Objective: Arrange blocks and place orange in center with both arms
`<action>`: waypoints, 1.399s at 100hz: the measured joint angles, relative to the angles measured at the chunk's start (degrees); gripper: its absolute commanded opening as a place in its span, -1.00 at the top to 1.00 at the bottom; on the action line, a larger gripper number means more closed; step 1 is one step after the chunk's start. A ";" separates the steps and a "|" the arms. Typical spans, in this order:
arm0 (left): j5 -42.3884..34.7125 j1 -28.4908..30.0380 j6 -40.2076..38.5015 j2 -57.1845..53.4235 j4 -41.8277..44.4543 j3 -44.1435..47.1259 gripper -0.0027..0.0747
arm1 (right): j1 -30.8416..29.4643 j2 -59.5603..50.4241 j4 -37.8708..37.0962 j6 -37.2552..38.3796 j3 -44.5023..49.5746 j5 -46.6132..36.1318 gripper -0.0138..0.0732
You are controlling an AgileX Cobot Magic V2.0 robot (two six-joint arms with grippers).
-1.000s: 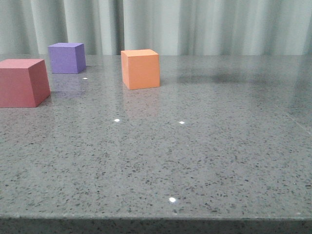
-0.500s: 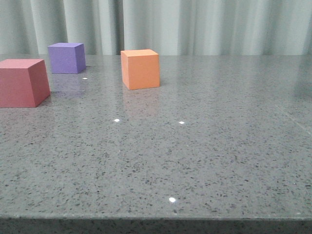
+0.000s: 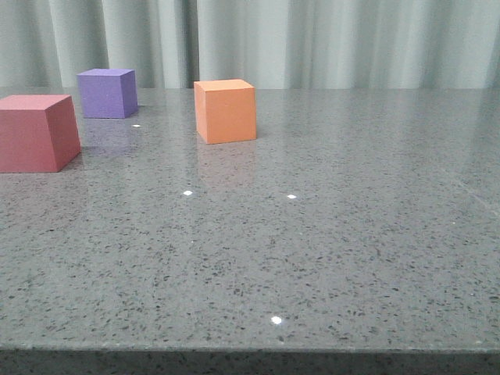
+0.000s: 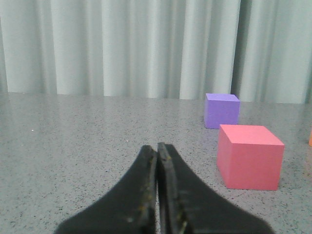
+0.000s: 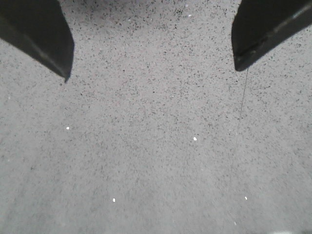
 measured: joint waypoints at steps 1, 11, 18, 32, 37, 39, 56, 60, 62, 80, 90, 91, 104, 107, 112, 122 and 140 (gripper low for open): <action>0.00 0.00 0.00 0.00 0.00 0.00 0.98 | 0.00 -0.63 0.00 0.00 0.32 -0.32 -0.80; 0.00 0.00 0.00 0.00 0.00 0.00 0.98 | 0.00 -4.25 0.00 0.00 4.22 -5.38 -0.80; 0.00 0.00 0.00 0.00 0.00 0.00 0.98 | 0.00 -5.38 0.00 0.00 5.90 -8.42 -0.80; 0.00 0.00 0.00 0.00 0.00 0.00 0.98 | 0.00 -5.62 0.00 0.00 7.31 -10.83 -0.67; 0.00 0.00 0.00 0.00 0.00 0.00 0.98 | 0.00 -5.62 0.00 0.00 7.31 -10.94 -0.51; 0.00 0.00 0.00 0.00 0.00 0.00 0.98 | 0.00 -5.62 0.00 0.00 7.31 -10.94 -0.42; 0.00 0.00 0.00 0.00 0.00 0.00 0.98 | 0.00 -5.70 -0.09 0.00 7.31 -11.32 0.45; 0.00 0.00 0.00 0.00 0.00 0.00 0.98 | 0.00 -5.70 -0.09 0.00 7.31 -11.32 0.65; 0.00 0.00 0.00 0.00 0.00 0.00 0.98 | 0.00 -5.70 -0.09 0.00 7.31 -11.32 0.74; 0.00 0.00 0.00 0.00 0.00 0.00 0.98 | 0.00 -5.70 -0.09 0.00 7.31 -11.32 0.84; 0.00 0.00 0.00 0.00 0.00 0.00 0.98 | 0.00 -5.70 -0.09 0.00 7.31 -11.32 0.84; 0.00 0.00 0.00 0.00 0.00 0.00 0.98 | 0.00 -5.70 -0.09 0.00 7.31 -11.32 0.84; -0.31 0.00 0.00 0.00 0.00 0.00 0.98 | 0.00 -5.70 -0.09 0.00 7.31 -11.32 0.84; -0.42 0.00 0.00 0.00 0.00 0.00 0.98 | 0.00 -5.70 -0.09 0.00 7.31 -11.32 0.84; -1.01 0.00 0.00 0.00 0.00 0.00 0.98 | 0.00 -5.70 -0.09 0.00 7.31 -11.32 0.84; -2.48 0.00 0.00 0.00 -2.55 0.00 0.98 | 0.00 -5.70 -0.09 0.00 7.31 -11.32 0.84; 2.37 0.00 0.00 0.59 -8.16 -5.47 0.98 | 0.00 -5.70 -0.09 0.00 7.31 -11.32 0.84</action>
